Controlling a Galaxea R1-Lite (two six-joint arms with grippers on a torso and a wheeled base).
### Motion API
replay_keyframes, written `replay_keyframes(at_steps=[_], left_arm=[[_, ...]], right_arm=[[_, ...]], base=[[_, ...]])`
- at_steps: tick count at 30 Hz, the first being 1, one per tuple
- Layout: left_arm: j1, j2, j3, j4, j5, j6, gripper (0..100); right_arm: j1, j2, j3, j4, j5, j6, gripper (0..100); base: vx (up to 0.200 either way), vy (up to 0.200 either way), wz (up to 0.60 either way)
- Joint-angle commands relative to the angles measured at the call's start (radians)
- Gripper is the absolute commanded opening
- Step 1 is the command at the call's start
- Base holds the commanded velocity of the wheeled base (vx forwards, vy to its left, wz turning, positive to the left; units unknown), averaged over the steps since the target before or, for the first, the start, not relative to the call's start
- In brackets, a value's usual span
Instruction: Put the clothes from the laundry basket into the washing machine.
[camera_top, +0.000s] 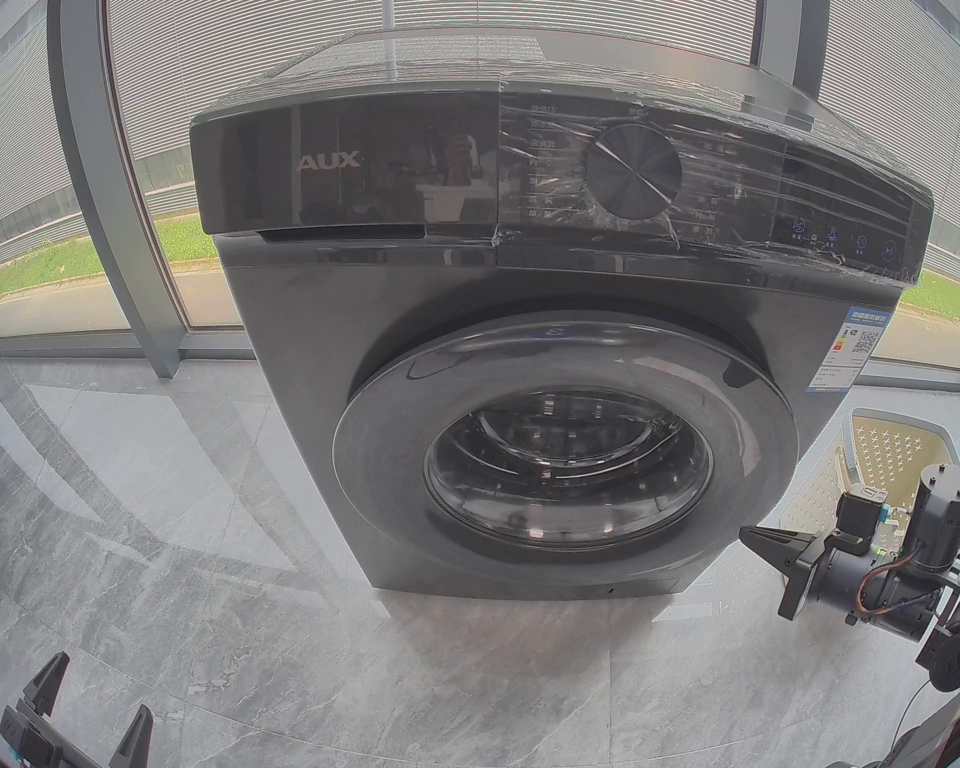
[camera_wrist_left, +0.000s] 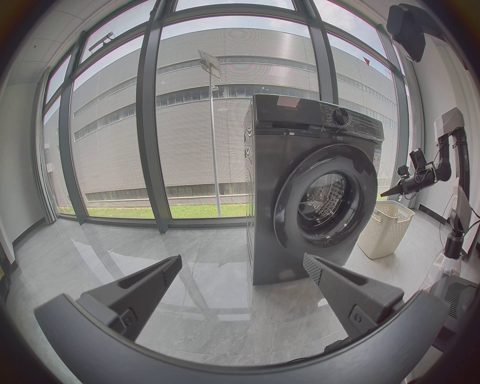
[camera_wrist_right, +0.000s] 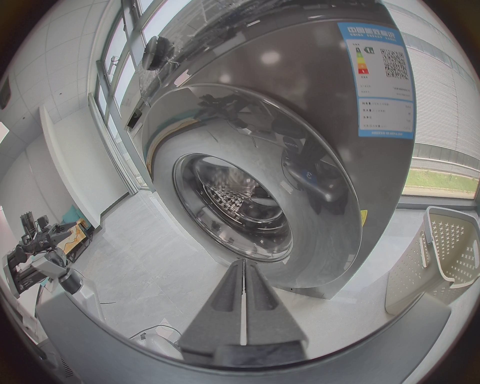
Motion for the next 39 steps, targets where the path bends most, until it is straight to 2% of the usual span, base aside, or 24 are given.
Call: replay_keyframes(at_steps=[1,7,11,14,16,17,18,19,22,29,31,34,35,36,37,38,39], left_arm=[[0.000,-0.016,0.018,0.000,0.000,-0.001,100],[0.001,-0.016,0.018,0.000,0.000,-0.001,100],[0.000,-0.016,0.018,0.000,0.000,-0.001,100],[0.000,-0.016,0.018,0.000,0.000,-0.001,100],[0.000,-0.016,0.018,0.000,0.000,-0.001,100],[0.000,-0.016,0.018,0.000,0.000,-0.001,100],[0.000,-0.016,0.018,0.000,0.000,-0.001,100],[0.001,-0.016,0.018,0.000,0.000,-0.001,100],[0.000,-0.016,0.018,0.000,0.000,-0.001,100],[0.000,-0.016,0.018,0.000,0.000,-0.001,100],[0.001,-0.016,0.018,0.000,0.000,-0.001,100],[0.000,-0.016,0.018,0.000,0.000,-0.001,100],[0.001,-0.016,0.018,0.000,0.000,-0.001,100],[0.001,-0.016,0.018,0.000,0.000,-0.001,100],[0.000,-0.016,0.018,0.000,0.000,-0.001,100],[0.000,-0.016,0.018,0.000,0.000,-0.001,100],[0.000,-0.016,0.018,0.000,0.000,-0.001,100]], right_arm=[[0.008,-0.010,-0.040,-0.008,-0.003,0.002,0],[-0.007,0.002,-0.134,-0.009,-0.037,0.013,0],[-0.024,0.009,-0.185,-0.009,-0.091,0.013,0],[-0.027,0.009,-0.200,-0.011,-0.109,0.013,0],[-0.029,0.012,-0.214,-0.009,-0.147,0.009,0],[-0.029,0.012,-0.214,-0.009,-0.147,0.009,0],[-0.035,0.022,-0.218,-0.011,-0.180,0.009,0],[-0.037,0.025,-0.220,-0.011,-0.192,0.009,0],[-0.055,0.033,-0.232,-0.011,-0.212,0.008,0],[-0.046,0.024,-0.180,-0.008,-0.203,0.008,0],[-0.029,0.012,-0.145,-0.008,-0.180,0.003,0],[0.026,-0.047,-0.068,-0.006,-0.121,-0.003,0],[0.031,-0.050,-0.064,-0.006,-0.118,-0.003,0],[0.075,-0.094,-0.022,-0.002,-0.105,-0.006,0],[0.089,-0.111,-0.013,0.005,-0.105,-0.006,0],[0.101,-0.140,-0.008,0.011,-0.105,-0.007,100],[0.106,-0.162,-0.011,0.014,-0.106,-0.006,100]], base=[[0.200,0.000,0.00],[0.033,0.000,0.00],[0.000,0.000,0.00],[0.000,0.000,0.00],[0.000,0.000,0.00],[0.000,0.000,0.00],[0.000,0.000,0.00],[0.000,0.000,0.00],[0.000,0.000,0.00],[0.000,0.000,0.00],[0.000,0.000,0.00],[0.000,0.000,0.00],[0.000,0.000,0.00],[0.000,0.000,0.00],[0.000,0.000,0.00],[0.000,0.000,0.00],[0.000,0.000,0.00]])
